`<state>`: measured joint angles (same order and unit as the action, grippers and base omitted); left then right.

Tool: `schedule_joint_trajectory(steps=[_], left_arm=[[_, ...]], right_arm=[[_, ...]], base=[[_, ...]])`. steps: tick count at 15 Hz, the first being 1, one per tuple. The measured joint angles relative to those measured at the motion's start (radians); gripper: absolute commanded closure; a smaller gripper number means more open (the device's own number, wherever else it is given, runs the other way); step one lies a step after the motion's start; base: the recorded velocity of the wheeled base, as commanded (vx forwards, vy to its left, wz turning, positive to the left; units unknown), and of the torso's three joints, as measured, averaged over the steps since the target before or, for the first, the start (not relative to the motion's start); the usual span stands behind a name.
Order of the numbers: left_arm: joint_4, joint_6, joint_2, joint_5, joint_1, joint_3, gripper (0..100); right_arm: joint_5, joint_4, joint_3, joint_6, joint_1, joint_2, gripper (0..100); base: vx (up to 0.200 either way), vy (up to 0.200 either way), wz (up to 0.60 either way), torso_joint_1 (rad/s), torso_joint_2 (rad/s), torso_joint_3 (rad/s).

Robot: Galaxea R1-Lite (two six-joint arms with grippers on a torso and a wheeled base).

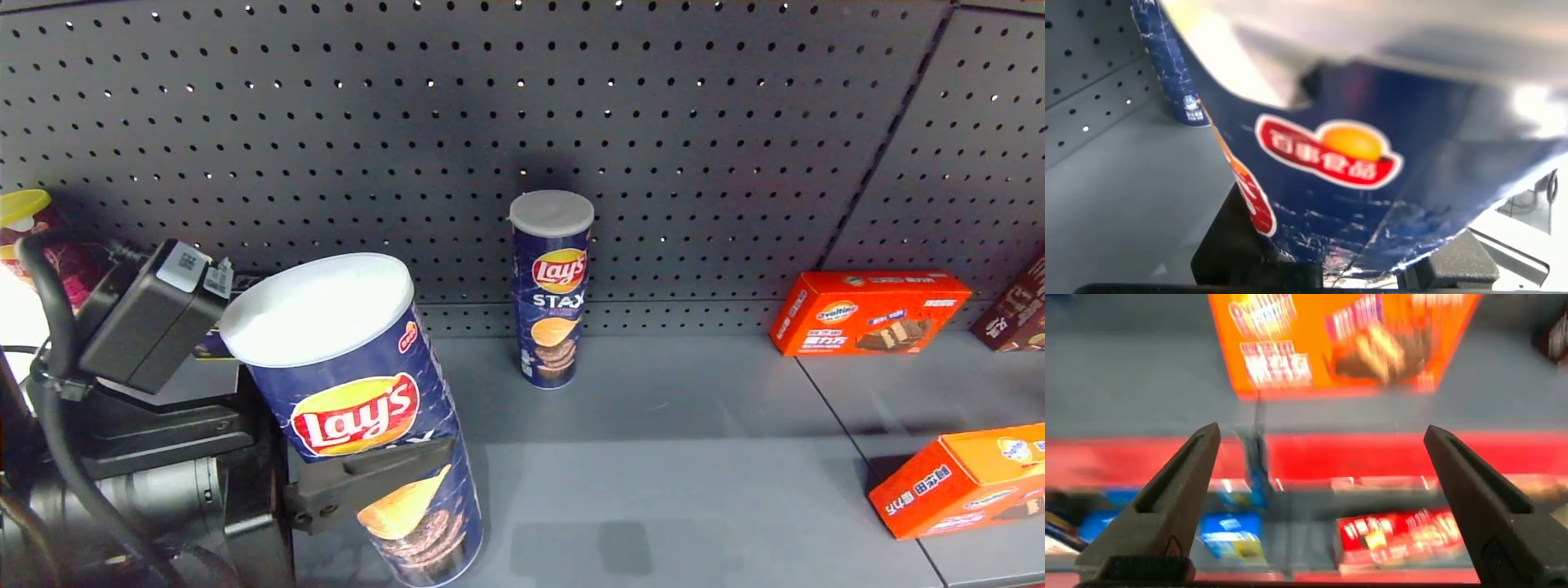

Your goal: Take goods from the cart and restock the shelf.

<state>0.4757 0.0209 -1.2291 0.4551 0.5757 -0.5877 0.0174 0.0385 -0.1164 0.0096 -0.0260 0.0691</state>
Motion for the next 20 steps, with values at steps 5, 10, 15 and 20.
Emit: schedule_joint_trajectory(steps=[5, 10, 15, 20], left_arm=[[-0.001, -0.001, 0.016, 0.000, -0.029, 0.011, 100], [0.004, -0.001, 0.025, 0.000, -0.038, 0.039, 100], [0.001, -0.001, 0.038, -0.001, -0.039, 0.057, 100], [0.001, -0.002, 0.063, 0.000, -0.039, 0.085, 100]], right_arm=[[0.067, 0.053, -0.279, -0.056, -0.168, 0.237, 0], [0.092, 0.021, -0.470, -0.079, -0.341, 0.558, 0], [0.144, -0.250, -0.523, -0.097, -0.427, 0.880, 0], [0.153, -0.303, -0.654, -0.139, -0.440, 1.114, 0]], base=[[0.000, 0.000, 0.00, 0.000, 0.00, 0.000], [0.000, 0.000, 0.00, 0.000, 0.00, 0.000], [0.000, 0.000, 0.00, 0.000, 0.00, 0.000], [0.000, 0.000, 0.00, 0.000, 0.00, 0.000]])
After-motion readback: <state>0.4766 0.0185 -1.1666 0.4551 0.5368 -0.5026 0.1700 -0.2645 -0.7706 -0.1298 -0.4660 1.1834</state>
